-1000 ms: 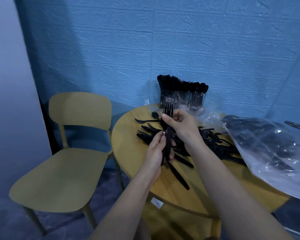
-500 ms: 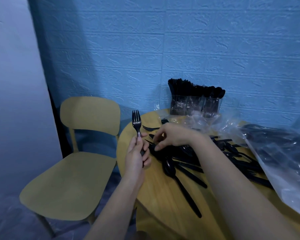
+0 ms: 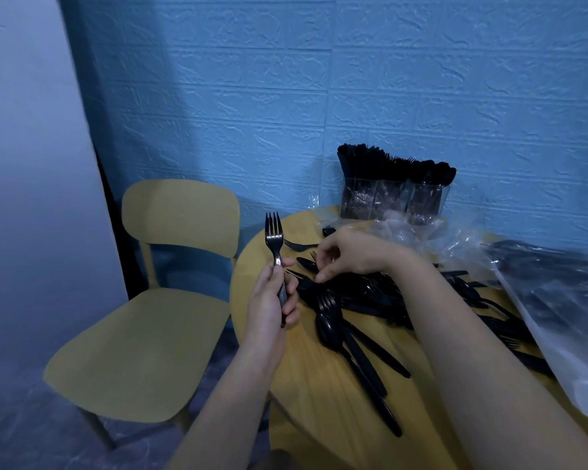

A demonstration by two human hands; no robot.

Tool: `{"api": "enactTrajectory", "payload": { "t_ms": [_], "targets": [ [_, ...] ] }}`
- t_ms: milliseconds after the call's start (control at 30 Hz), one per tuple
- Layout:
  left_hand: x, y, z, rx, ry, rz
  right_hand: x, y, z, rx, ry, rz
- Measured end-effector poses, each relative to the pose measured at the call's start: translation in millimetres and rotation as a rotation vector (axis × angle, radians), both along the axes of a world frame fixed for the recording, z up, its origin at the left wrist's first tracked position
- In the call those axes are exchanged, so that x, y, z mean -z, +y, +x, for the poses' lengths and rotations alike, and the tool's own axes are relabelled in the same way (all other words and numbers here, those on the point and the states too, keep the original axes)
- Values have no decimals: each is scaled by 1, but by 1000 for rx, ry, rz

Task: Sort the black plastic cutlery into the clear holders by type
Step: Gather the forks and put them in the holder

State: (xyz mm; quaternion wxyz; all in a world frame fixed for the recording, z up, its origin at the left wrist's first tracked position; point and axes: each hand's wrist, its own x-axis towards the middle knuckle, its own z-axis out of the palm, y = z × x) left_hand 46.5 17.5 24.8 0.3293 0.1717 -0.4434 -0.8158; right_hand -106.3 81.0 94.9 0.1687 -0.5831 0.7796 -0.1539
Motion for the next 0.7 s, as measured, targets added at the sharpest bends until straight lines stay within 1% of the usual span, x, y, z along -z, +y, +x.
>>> {"api": "enactTrajectory", "payload": {
  "t_ms": [33, 167, 267, 400, 533, 600, 700],
  "targets": [
    [-1, 0, 0, -6, -2, -3, -5, 0, 0, -12, 31, 42],
    [-3, 2, 0, -16, -1, -1, -10, -2, 2, -65, 114, 343],
    [-4, 2, 1, -18, -4, -7, -2, -6, 4, -73, 110, 384],
    [-6, 4, 2, -33, -5, -9, -4, -3, 3, -96, 99, 319],
    [-8, 8, 3, -65, -17, -14, -15, 5, -1, -82, 64, 188],
    [-8, 9, 3, -93, -36, -23, -24, 11, -4, -58, 3, 81],
    [-10, 9, 3, -94, -7, 3, -39, 23, -9, 16, -168, -185]
  ]
}}
